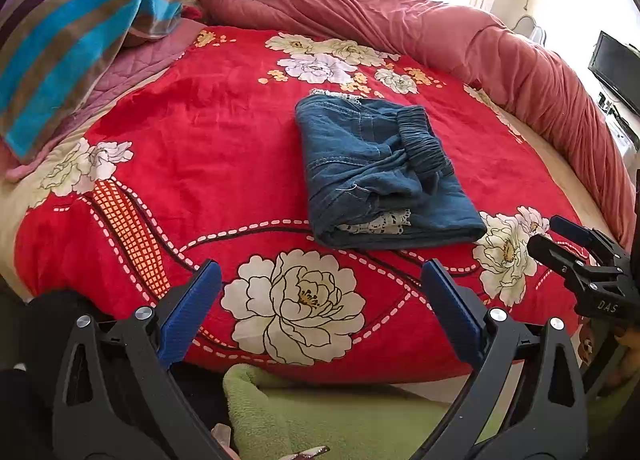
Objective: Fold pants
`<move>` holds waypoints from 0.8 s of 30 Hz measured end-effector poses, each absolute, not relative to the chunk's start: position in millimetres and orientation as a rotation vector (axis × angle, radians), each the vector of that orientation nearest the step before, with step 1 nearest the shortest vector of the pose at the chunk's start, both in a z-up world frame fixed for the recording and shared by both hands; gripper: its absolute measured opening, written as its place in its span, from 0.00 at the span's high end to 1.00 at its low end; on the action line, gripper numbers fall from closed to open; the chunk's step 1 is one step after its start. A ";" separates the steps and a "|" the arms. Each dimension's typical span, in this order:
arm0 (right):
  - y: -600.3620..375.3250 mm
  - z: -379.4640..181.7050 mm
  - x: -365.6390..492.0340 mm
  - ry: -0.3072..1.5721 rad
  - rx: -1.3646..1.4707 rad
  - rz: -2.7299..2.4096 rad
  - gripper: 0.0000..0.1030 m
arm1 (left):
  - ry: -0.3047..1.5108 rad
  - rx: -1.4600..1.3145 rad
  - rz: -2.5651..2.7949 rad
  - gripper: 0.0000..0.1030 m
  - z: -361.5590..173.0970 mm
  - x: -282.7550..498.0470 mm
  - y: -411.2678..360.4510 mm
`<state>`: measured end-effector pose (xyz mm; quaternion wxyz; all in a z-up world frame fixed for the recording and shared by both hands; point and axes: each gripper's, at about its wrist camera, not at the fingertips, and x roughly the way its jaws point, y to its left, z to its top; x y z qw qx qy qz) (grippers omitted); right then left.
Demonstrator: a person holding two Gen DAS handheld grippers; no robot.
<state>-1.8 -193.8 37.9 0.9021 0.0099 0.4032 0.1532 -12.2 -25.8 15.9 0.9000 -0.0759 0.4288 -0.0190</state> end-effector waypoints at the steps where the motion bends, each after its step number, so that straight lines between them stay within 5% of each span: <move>1: -194.0 38.2 -2.1 0.833 0.021 0.316 0.04 | 0.888 -0.157 -0.039 0.09 15.9 -12.0 -25.8; 24: -194.5 39.0 -2.8 0.833 0.019 0.313 0.04 | 0.889 -0.158 -0.044 0.09 16.5 -14.4 -31.0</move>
